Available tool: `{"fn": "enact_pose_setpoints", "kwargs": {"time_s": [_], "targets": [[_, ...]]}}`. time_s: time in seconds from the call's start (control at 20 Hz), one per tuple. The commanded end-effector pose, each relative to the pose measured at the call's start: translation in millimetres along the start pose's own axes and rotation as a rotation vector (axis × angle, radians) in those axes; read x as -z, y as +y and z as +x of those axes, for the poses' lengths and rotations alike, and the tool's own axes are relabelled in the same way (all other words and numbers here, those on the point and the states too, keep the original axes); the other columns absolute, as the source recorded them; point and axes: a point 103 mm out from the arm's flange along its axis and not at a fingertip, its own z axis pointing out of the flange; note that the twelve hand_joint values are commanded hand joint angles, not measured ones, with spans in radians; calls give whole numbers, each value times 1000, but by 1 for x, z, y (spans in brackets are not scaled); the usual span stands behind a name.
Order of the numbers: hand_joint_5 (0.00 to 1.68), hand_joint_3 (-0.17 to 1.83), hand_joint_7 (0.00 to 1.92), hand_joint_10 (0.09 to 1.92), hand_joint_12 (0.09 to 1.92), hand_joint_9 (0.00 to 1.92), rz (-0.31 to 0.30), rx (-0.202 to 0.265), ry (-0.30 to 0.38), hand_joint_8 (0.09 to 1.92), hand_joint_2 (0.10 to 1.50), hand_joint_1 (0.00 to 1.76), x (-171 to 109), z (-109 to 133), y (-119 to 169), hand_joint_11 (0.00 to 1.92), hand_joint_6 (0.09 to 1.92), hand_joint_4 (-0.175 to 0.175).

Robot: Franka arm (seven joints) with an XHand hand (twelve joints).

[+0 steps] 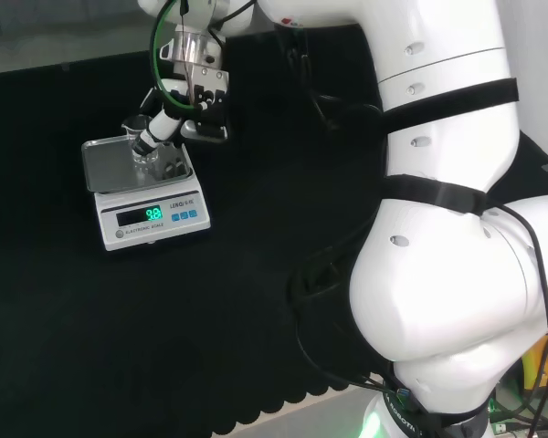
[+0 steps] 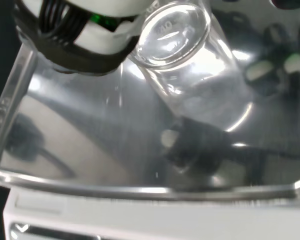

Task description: Put the beaker on the electronic balance.

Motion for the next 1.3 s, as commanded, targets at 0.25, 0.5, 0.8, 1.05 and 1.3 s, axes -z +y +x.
{"fn": "enact_pose_setpoints", "kwargs": {"time_s": [0.25,0.5,0.8,1.05,1.3], "targets": [[428,433,858,87,1312,1262,107,88,85,774,592,745,-2,-24,-11,742,638,-112],[290,264,504,87,1380,941,129,109,81,916,617,613,2,-28,-14,570,300,-128],[254,142,215,87,1424,665,136,108,72,900,645,547,12,-28,-19,414,103,-125],[228,116,140,87,1431,588,66,155,95,879,649,532,41,-32,-44,353,87,-126],[264,97,152,87,1440,601,-104,263,178,883,660,533,80,-39,-93,342,87,-127]]}}
